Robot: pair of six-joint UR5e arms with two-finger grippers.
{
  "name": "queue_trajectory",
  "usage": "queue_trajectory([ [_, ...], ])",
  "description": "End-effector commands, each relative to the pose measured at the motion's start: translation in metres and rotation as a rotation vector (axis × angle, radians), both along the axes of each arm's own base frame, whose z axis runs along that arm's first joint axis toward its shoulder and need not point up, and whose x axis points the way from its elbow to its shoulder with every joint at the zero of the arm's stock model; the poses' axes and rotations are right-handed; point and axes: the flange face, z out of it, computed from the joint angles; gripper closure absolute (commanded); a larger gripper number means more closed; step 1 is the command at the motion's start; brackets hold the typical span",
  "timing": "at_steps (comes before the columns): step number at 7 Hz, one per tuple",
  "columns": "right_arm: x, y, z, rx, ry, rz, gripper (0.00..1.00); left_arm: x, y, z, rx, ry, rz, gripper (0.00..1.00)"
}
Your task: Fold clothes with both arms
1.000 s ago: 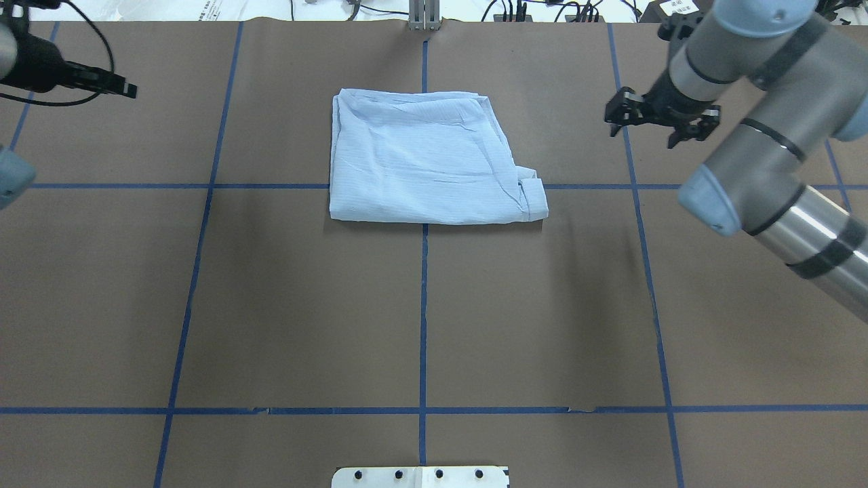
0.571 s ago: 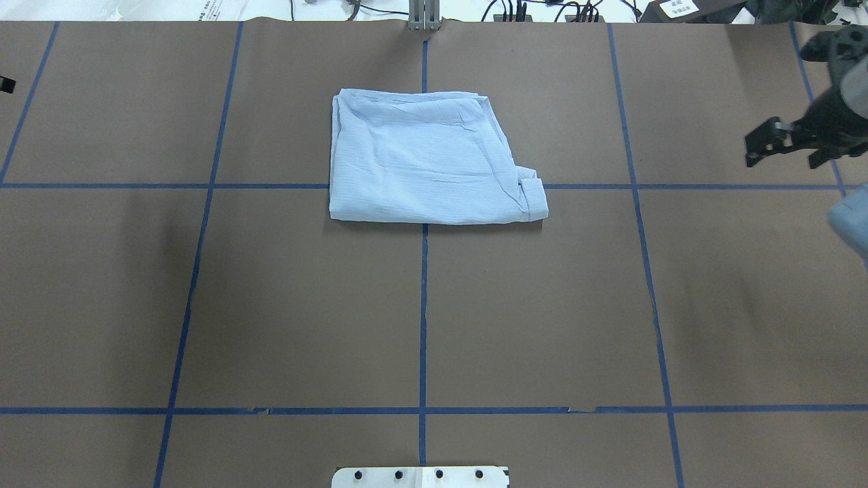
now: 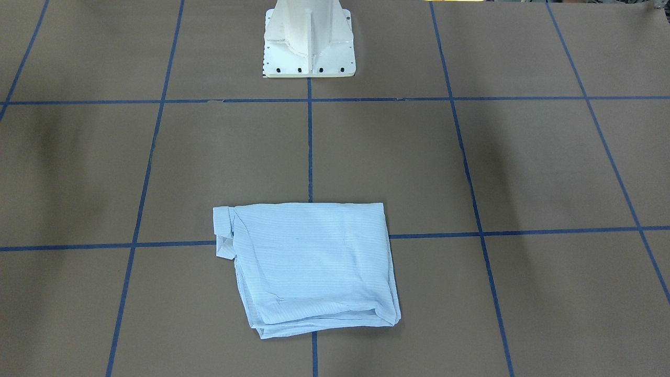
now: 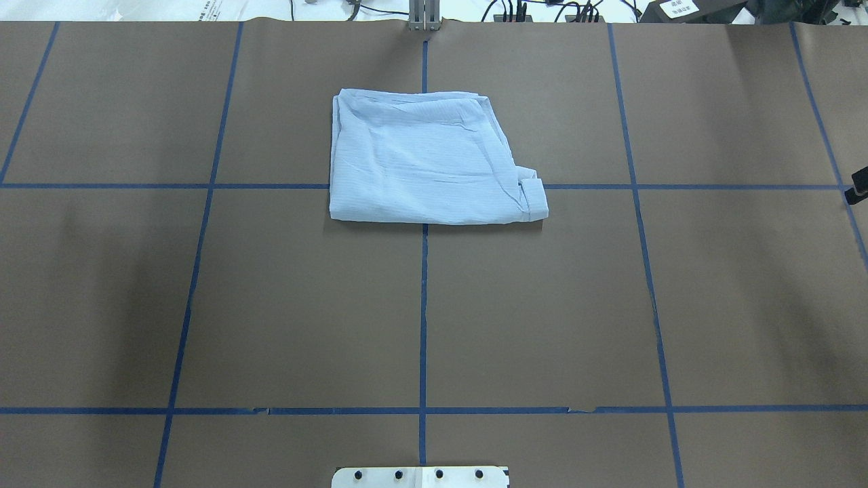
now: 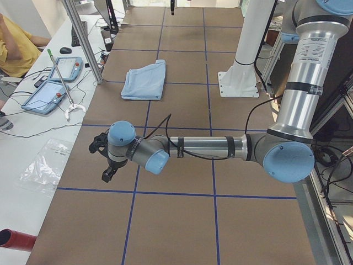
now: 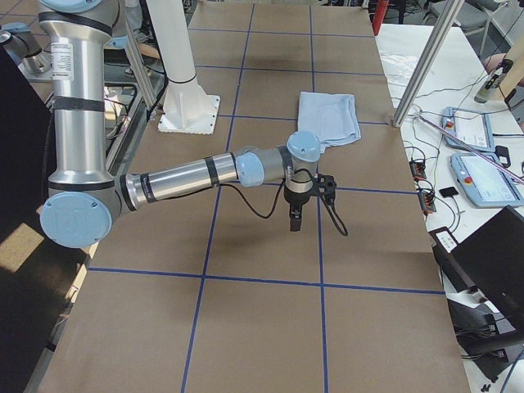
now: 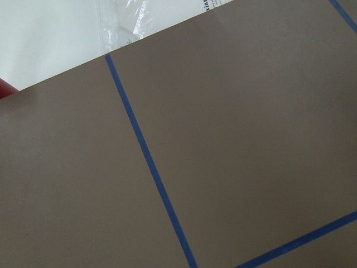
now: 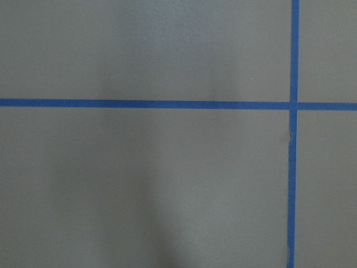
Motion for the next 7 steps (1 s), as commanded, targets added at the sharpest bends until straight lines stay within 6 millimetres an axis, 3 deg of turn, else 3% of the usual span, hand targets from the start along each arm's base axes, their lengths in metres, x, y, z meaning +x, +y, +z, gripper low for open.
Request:
queue_trajectory([
  [1, 0.013, 0.007, 0.019, -0.012, -0.030, -0.010, 0.00, -0.006, 0.011, 0.004, -0.002, 0.001, -0.003, 0.00],
  [2, 0.013, 0.007, 0.025, -0.024, -0.027, -0.006, 0.00, -0.006, 0.038, 0.008, -0.007, 0.027, 0.008, 0.00],
  [3, 0.027, 0.009, 0.034, -0.038, -0.022, 0.017, 0.00, -0.007, 0.047, -0.004, -0.003, 0.031, -0.010, 0.00],
  [4, 0.028, 0.014, 0.043, -0.045, -0.017, 0.018, 0.00, -0.004, 0.040, -0.013, -0.058, 0.065, -0.070, 0.00],
  [5, 0.029, 0.017, 0.044, -0.013, -0.022, 0.017, 0.00, -0.003, 0.040, -0.010, -0.074, 0.069, -0.077, 0.00],
  [7, 0.037, 0.024, 0.068, 0.038, -0.016, -0.025, 0.00, -0.001, 0.039, -0.007, -0.130, 0.083, -0.099, 0.00],
])
